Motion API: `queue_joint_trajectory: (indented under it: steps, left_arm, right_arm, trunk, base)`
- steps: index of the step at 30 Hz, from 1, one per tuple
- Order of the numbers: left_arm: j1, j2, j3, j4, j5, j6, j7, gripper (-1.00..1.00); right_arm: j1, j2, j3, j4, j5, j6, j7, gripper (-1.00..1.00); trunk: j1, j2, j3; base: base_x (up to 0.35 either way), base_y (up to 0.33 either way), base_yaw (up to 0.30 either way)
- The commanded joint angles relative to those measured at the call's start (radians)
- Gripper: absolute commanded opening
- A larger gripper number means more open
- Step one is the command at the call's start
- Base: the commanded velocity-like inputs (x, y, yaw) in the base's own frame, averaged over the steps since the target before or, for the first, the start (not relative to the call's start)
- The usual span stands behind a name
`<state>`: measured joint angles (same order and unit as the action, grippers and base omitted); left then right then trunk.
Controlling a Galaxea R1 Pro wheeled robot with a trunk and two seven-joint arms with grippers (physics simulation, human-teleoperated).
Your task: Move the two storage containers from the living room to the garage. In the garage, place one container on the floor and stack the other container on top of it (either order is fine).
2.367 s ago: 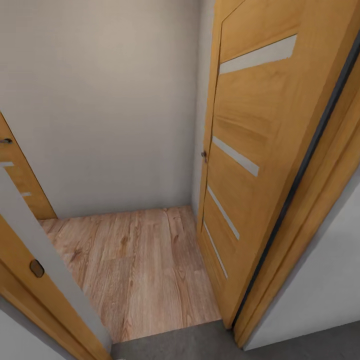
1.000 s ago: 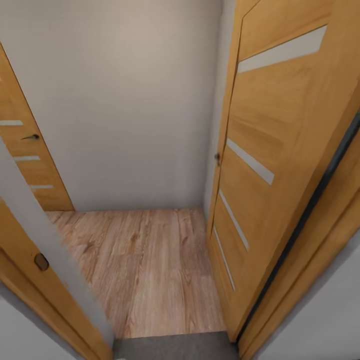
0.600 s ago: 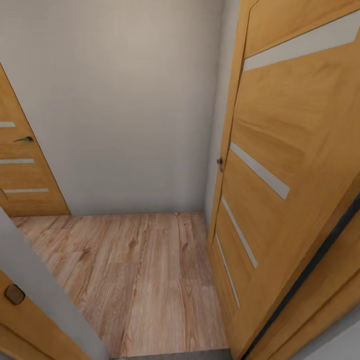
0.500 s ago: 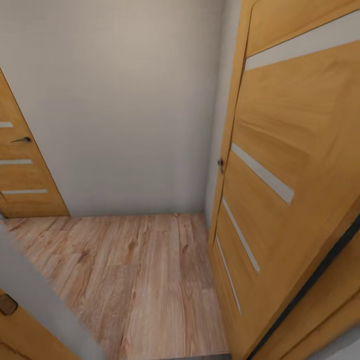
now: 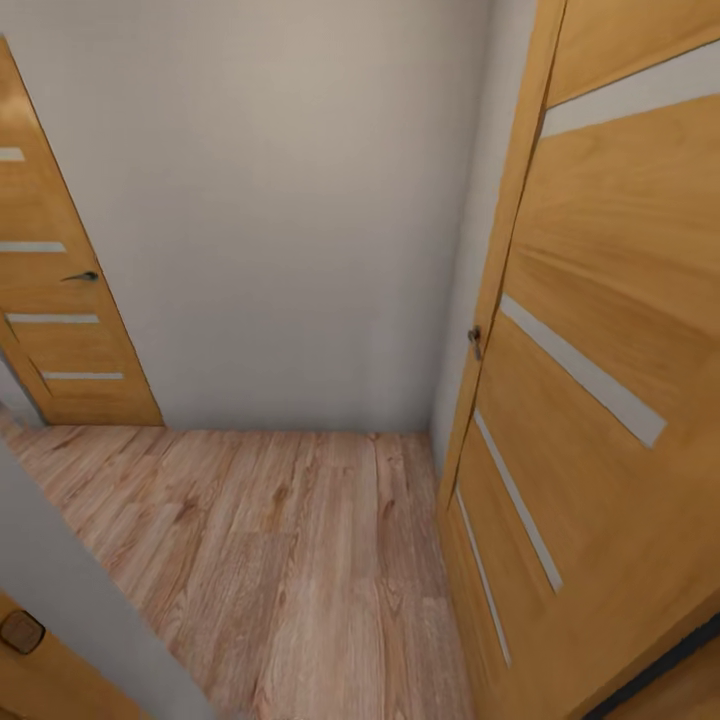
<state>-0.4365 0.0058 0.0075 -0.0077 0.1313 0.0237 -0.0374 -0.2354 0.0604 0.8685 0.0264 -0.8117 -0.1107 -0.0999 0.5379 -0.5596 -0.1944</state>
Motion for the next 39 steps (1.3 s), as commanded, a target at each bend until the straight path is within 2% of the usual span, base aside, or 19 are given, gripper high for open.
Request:
queue_joint_trajectory:
  steps: [1, 39]
  left_arm:
    - [-0.001, 0.0, 0.0, -0.001, 0.01, 0.002, -0.004, 1.0]
    - [-0.001, -0.001, 0.0, 0.0, 0.009, 0.002, -0.004, 1.0]
  right_arm:
    - [-0.001, 0.001, 0.008, 0.003, -0.007, -0.004, 0.0, 1.0]
    - [-0.001, -0.001, 0.007, 0.003, -0.013, -0.004, 0.0, 1.0]
  trunk:
    - [0.0, -0.001, -0.002]
    - [0.0, -0.001, -0.002]
  base:
    - [0.002, 0.0, 0.215]
    - [0.0, 0.0, 0.008]
